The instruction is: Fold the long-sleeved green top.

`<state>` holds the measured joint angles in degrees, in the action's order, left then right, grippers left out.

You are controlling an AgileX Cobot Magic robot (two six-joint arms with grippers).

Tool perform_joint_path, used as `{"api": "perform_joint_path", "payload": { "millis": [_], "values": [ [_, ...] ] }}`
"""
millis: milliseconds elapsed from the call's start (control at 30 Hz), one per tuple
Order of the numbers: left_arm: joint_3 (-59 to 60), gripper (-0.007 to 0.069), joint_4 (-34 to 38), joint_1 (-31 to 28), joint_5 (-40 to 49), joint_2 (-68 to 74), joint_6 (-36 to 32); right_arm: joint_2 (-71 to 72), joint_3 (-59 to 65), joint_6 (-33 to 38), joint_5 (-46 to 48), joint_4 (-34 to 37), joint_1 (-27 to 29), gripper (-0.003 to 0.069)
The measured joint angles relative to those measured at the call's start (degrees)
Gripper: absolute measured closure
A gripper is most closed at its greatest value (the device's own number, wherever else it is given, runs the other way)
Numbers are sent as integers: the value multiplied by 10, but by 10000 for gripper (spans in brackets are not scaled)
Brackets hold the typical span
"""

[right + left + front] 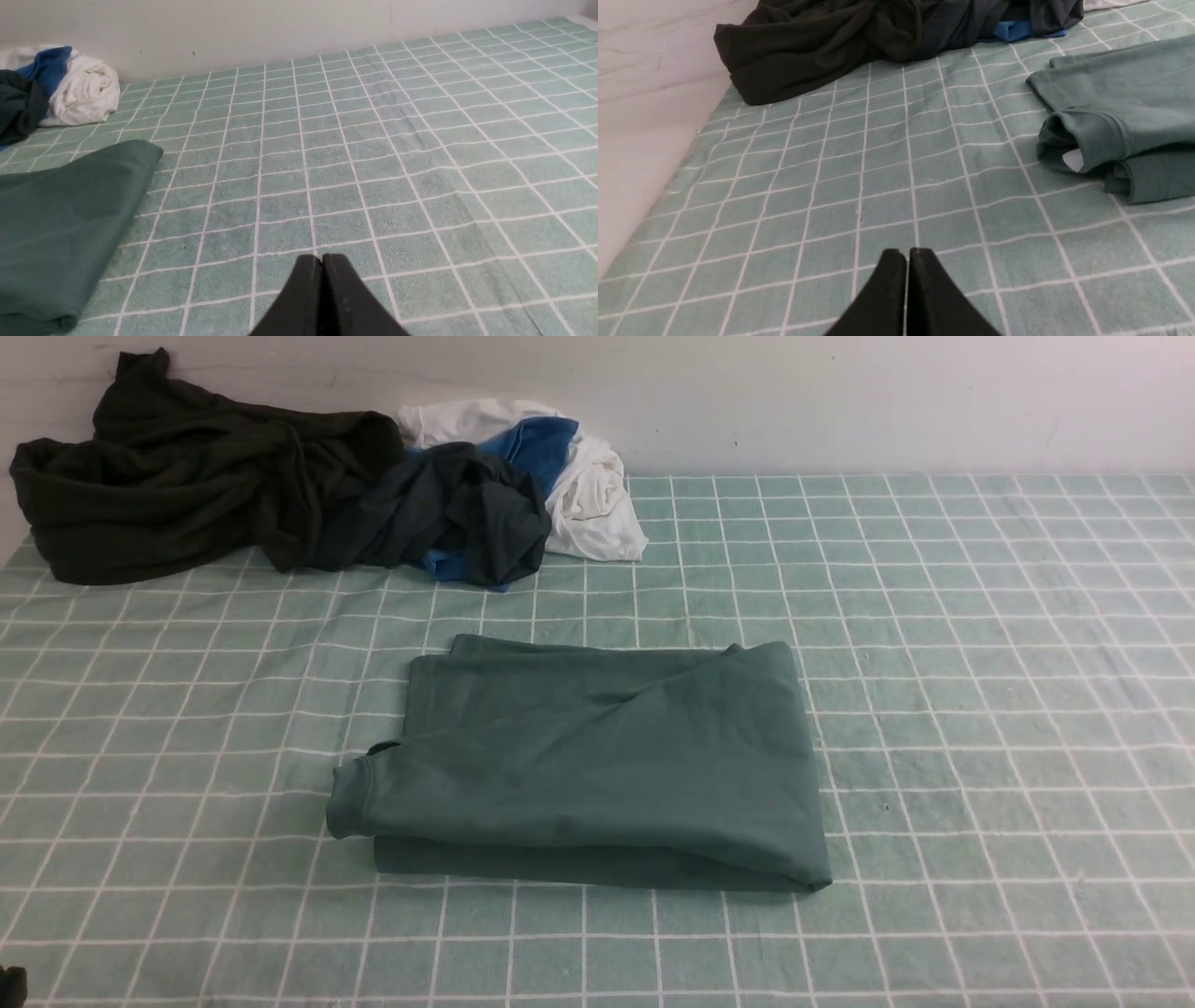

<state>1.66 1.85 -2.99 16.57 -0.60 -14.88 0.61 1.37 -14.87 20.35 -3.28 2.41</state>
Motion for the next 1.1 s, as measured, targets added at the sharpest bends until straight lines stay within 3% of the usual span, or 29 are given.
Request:
{"api": "perform_joint_path", "payload": {
  "millis": [167, 467, 1100],
  "values": [
    [-2, 627, -5, 0, 17, 0, 21, 0, 0, 0, 0, 0, 0, 673],
    [-4, 627, -6, 0, 29, 0, 117, 0, 0, 0, 0, 0, 0, 673],
    [-4, 627, -6, 0, 29, 0, 128, 0, 0, 1, 0, 0, 0, 673]
  ]
}}
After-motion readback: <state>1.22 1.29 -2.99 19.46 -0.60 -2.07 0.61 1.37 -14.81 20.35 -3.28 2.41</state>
